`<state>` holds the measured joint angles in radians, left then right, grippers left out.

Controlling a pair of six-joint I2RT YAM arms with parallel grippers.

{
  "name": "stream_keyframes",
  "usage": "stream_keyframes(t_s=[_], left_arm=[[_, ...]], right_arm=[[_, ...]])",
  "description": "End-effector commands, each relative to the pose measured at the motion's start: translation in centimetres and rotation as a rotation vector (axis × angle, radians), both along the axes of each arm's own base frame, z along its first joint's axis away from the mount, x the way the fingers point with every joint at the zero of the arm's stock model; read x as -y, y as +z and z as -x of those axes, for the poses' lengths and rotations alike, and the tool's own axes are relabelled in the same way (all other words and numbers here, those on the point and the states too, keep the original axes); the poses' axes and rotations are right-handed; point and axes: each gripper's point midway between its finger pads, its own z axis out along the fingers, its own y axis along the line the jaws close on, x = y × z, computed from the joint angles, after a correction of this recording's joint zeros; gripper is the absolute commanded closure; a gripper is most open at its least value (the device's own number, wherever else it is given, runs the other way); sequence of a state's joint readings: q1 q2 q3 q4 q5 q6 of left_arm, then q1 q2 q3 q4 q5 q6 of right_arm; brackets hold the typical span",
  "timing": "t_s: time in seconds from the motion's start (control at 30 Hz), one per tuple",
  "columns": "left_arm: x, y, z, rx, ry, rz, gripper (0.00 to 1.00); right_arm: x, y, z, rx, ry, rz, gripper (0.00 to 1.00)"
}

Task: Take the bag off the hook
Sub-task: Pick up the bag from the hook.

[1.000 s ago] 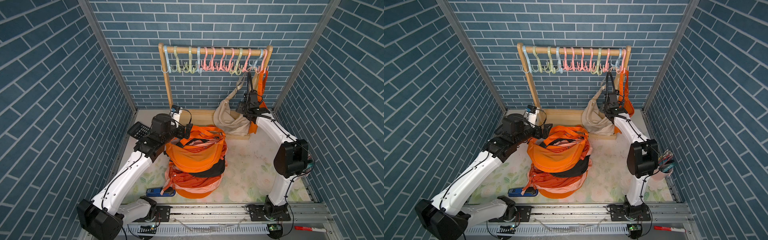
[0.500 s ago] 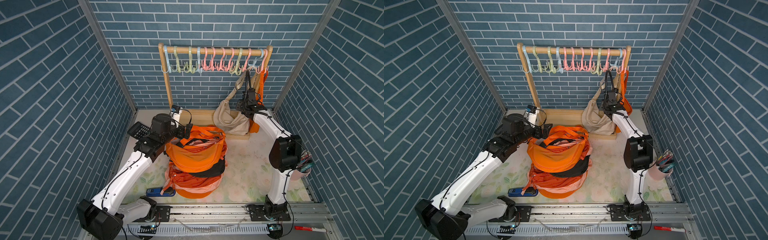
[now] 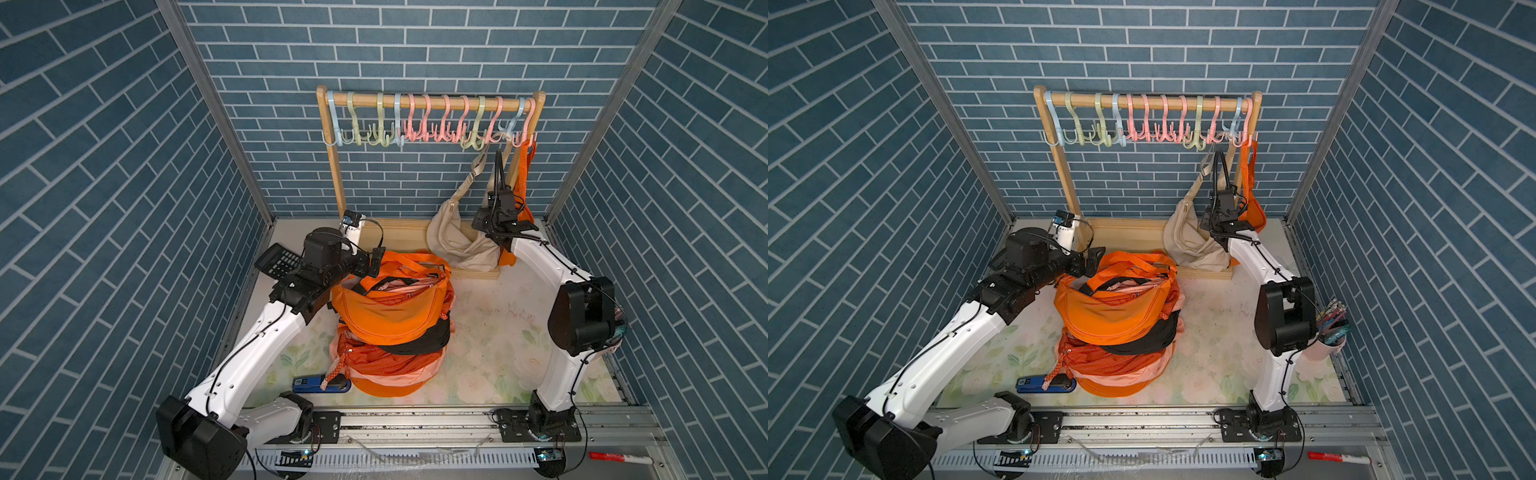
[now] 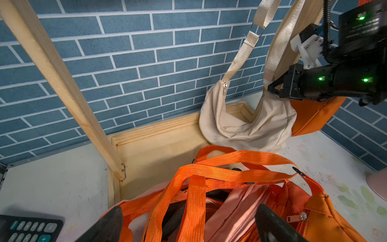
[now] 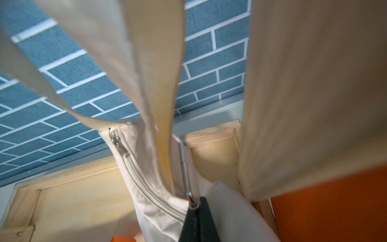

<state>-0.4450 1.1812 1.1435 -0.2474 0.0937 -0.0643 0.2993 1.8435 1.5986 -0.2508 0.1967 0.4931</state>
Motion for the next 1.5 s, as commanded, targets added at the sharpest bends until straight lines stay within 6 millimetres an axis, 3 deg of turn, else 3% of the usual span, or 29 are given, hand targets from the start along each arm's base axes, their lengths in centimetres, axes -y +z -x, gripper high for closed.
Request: stream_keyframes(t_s=[0.0, 0.17, 0.57, 0.87, 0.93, 1.13, 1.3, 1.47], left_arm=[[1.3, 1.7, -1.2, 0.071, -0.049, 0.041, 0.01], [4.0, 4.9, -3.1, 0.173, -0.115, 0.091, 0.01], [14.4, 5.6, -10.8, 0.273, -0.299, 0.118, 0.01], [21.6, 7.3, -15.2, 0.409, -0.402, 0.188, 0.01], [22.6, 8.1, -15.9, 0.446, -0.409, 0.206, 0.01], [25.8, 8.2, -17.7, 0.496, -0.451, 0.247, 0.01], [26.7, 8.4, -18.3, 0.543, -0.449, 0.309, 0.01], [28.2, 7.4, -18.4, 0.544, -0.458, 0.318, 0.01]], right_arm=[[-0.6, 4.4, 1.7, 0.1, 0.042, -0.048, 1.0], [-0.6, 6.0, 4.0, 0.133, 0.076, -0.075, 1.0], [-0.2, 9.5, 8.7, 0.164, 0.133, -0.11, 1.0], [-0.4, 9.5, 11.3, 0.136, 0.178, -0.134, 1.0], [-0.4, 9.7, 11.8, 0.136, 0.186, -0.138, 1.0], [-0.6, 10.9, 13.2, 0.15, 0.221, -0.16, 1.0], [-0.9, 11.6, 14.4, 0.153, 0.246, -0.187, 1.0], [-1.7, 12.1, 15.8, 0.154, 0.299, -0.226, 1.0]])
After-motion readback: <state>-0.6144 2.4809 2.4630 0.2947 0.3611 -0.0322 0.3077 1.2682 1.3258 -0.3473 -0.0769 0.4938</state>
